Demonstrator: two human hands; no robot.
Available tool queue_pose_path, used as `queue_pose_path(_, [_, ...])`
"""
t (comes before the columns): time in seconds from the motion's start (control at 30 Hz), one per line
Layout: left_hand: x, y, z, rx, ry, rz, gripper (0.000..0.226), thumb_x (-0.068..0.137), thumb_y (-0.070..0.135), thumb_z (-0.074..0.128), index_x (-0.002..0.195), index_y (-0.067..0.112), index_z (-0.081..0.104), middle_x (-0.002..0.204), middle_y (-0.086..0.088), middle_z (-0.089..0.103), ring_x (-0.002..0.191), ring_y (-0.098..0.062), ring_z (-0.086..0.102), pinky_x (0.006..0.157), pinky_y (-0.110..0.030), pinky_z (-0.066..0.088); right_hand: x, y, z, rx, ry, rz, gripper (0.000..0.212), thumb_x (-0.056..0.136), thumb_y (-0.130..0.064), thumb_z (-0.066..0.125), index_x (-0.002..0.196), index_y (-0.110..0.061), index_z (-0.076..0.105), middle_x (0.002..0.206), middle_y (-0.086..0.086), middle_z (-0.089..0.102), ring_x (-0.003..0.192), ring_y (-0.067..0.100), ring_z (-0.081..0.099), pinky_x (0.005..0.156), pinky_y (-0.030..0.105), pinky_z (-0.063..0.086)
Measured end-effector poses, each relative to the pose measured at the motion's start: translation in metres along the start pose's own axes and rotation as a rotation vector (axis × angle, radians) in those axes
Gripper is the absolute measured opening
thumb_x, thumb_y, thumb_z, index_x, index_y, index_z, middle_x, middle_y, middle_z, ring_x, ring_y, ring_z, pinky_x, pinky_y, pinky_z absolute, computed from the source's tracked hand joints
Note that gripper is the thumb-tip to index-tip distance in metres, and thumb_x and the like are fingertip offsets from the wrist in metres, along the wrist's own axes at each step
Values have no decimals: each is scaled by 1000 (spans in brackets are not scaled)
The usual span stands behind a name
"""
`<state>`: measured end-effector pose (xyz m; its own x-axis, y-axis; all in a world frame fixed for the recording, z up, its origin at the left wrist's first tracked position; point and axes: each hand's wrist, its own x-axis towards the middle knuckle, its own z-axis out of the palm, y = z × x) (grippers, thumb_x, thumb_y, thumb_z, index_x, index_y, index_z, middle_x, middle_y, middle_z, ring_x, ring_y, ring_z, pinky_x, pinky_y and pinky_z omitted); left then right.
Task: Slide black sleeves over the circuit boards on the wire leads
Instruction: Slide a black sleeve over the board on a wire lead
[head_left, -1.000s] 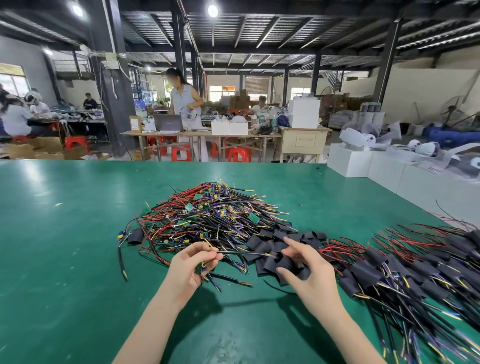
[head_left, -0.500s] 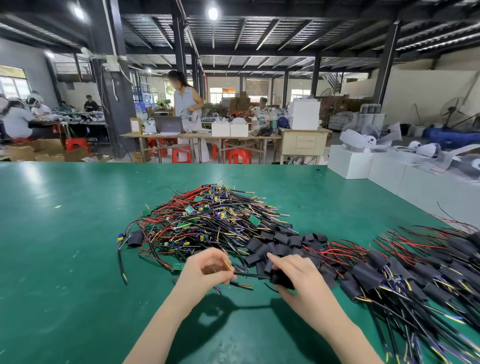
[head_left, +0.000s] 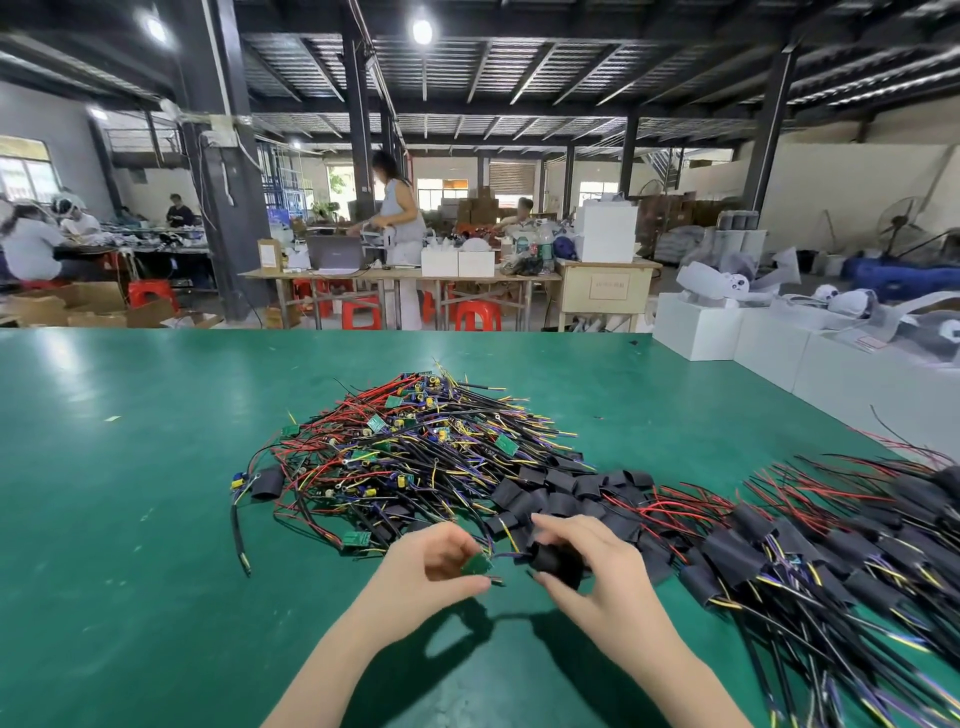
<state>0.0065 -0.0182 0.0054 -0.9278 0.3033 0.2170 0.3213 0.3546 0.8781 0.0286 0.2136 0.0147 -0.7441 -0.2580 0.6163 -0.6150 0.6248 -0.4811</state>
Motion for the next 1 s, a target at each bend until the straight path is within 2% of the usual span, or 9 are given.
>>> queue_pose_path(0.13, [0,5,5,-51,18,27,17,81,17,78,94,14,67,86,-5,73,73,-19,69,70,-26,54,0,-5,2,27,-11,-15,55,76,-19,72,127,-34,55,105,-21,60,101,0,56,90,20,44])
queue_pose_path(0.2, [0,6,7,-7,6,62,15,82,17,77,96,17,69,86,-3,71,68,-9,63,65,-16,46,0,-7,4,43,-33,-29,60,77,-21,72,131,-35,50,106,-20,60,101,-1,55,90,17,43])
queue_pose_path(0.27, [0,4,8,55,-18,91,16,83,20,76,98,21,69,89,2,69,70,-3,58,70,-14,44,-1,-8,8,58,-53,-36,62,79,-22,72,135,-33,48,107,-17,60,101,1,55,90,19,44])
queue_pose_path(0.4, [-1,2,10,202,-68,133,18,85,27,72,102,26,68,95,16,67,83,2,58,82,-15,45,-1,-8,11,48,-92,-32,66,80,-23,70,139,-33,43,108,-15,59,104,2,54,94,27,46])
queue_pose_path(0.5, [-2,3,12,243,-13,170,19,83,23,74,98,32,66,91,25,64,82,2,57,77,-12,43,-2,-8,11,44,-118,-40,68,78,-19,71,139,-31,43,108,-13,59,104,5,55,94,30,46])
queue_pose_path(0.6, [-1,3,12,189,5,174,25,80,22,75,101,30,64,89,13,66,76,-5,57,76,-23,49,-2,-9,10,33,-124,-58,69,77,-16,72,139,-29,44,106,-14,60,102,5,55,92,28,47])
queue_pose_path(0.7, [0,2,11,120,-53,146,13,84,25,73,96,26,67,86,5,69,72,-13,58,72,-29,49,-1,-9,9,33,-124,-52,69,78,-17,72,140,-28,44,106,-16,59,101,2,54,92,24,47])
queue_pose_path(0.83, [1,-2,10,110,-57,136,11,86,35,70,96,30,67,83,3,68,69,-7,55,66,-20,45,-3,-7,10,-2,-142,-65,73,78,-16,74,141,-30,41,107,-16,58,102,-1,50,92,11,37])
queue_pose_path(1.0, [1,-3,11,116,-44,155,14,81,32,74,94,34,69,82,17,67,70,0,57,69,-13,43,-3,-7,13,-54,-180,-90,70,80,-15,71,143,-22,41,113,-8,58,110,5,47,96,8,31])
